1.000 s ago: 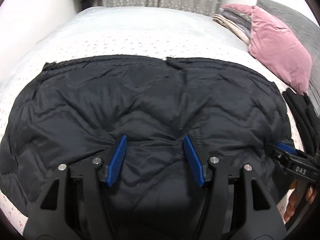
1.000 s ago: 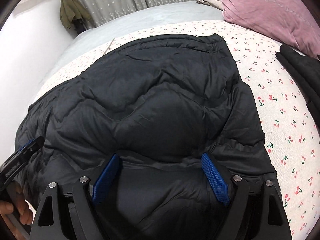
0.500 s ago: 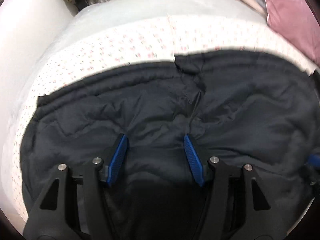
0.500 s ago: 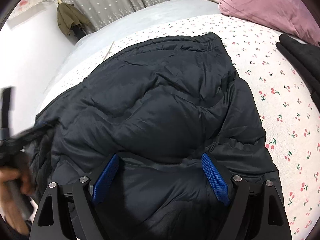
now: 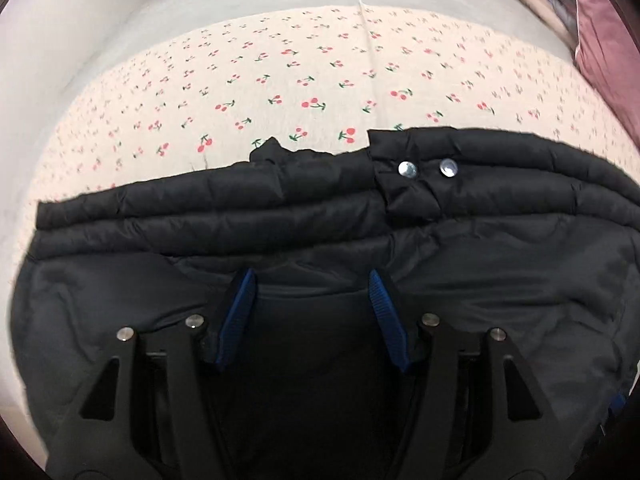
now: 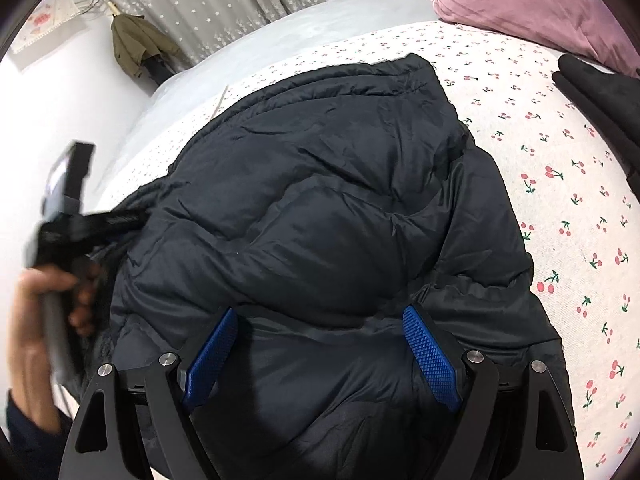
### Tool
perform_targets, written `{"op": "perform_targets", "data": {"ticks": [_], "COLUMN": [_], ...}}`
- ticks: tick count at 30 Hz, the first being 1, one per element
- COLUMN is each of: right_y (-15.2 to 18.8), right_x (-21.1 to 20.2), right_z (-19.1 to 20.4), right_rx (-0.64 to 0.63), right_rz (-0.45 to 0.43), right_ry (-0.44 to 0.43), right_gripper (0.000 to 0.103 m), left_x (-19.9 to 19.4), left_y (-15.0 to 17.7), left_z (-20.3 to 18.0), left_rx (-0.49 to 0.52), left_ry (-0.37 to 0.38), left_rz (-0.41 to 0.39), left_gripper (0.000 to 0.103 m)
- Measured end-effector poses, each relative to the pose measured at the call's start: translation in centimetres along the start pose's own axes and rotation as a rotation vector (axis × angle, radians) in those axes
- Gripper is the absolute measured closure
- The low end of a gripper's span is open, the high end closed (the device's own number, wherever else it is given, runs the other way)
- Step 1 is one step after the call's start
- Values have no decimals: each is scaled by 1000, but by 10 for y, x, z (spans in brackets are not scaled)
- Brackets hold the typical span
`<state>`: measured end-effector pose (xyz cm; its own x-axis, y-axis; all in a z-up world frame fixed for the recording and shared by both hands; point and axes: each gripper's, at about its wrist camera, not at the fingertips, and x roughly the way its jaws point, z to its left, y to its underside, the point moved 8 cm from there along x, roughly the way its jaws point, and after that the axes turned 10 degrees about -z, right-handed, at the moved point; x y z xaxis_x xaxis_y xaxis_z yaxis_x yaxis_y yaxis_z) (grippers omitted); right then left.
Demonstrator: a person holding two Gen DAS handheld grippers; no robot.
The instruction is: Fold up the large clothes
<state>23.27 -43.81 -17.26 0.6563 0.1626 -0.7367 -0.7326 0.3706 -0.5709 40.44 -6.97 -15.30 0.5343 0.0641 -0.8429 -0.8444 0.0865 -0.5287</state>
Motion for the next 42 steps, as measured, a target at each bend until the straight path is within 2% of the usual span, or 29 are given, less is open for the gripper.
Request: {"op": "perform_targets", "data": {"ticks": [4, 8, 11, 13, 15, 18, 20, 23, 27, 29, 31, 34, 38, 40, 42], "right_y": [1, 2, 3, 4, 4, 6, 7, 7, -1, 6, 20, 53, 76, 84, 81], "right_x": [1, 0, 0, 0, 1, 2, 1, -13, -59, -82, -95, -106, -106, -104, -97], "right_z": [-4, -4, -3, 0, 5, 7, 9, 7, -5, -25, -47, -86, -107, -109, -101], "right_rx": [-24, -18, -22, -30, -38, -48, -60, -57, 51, 162, 298, 535, 652, 698, 680], "right_rz": [5, 3, 2, 1, -2, -10, -15, -46, -178, -236, -250, -254, -234, -231, -202], "right_ry": [13, 7, 13, 23, 34, 39, 35, 36, 2, -2, -22, -72, -46, -71, -108], "right_gripper": [16, 16, 16, 16, 16, 16, 16, 16, 16, 16, 16, 16, 16, 16, 16], "left_x": [-12, -70, -125, -146, -148, -115, -107, -122, -129, -137, -151, -156, -135, -129, -129], "left_y": [0, 6, 37, 68, 97, 121, 125, 124, 128, 128, 122, 114, 122, 123, 123], "left_z": [9, 23, 20, 12, 5, 1, -1, -4, 5, 13, 26, 39, 35, 34, 29], "left_rx": [-20, -58, -17, 18, 42, 55, 82, 80, 47, 11, -38, -75, -98, -91, -62], "left_ry": [26, 56, 106, 136, 169, 152, 129, 122, 173, 201, 224, 215, 250, 233, 206], "left_rz": [3, -100, -193, -210, -193, -163, -172, -196, -221, -236, -279, -311, -228, -227, -241], "left_gripper": [42, 42, 42, 42, 42, 41, 41, 41, 41, 41, 41, 41, 41, 41, 41]}}
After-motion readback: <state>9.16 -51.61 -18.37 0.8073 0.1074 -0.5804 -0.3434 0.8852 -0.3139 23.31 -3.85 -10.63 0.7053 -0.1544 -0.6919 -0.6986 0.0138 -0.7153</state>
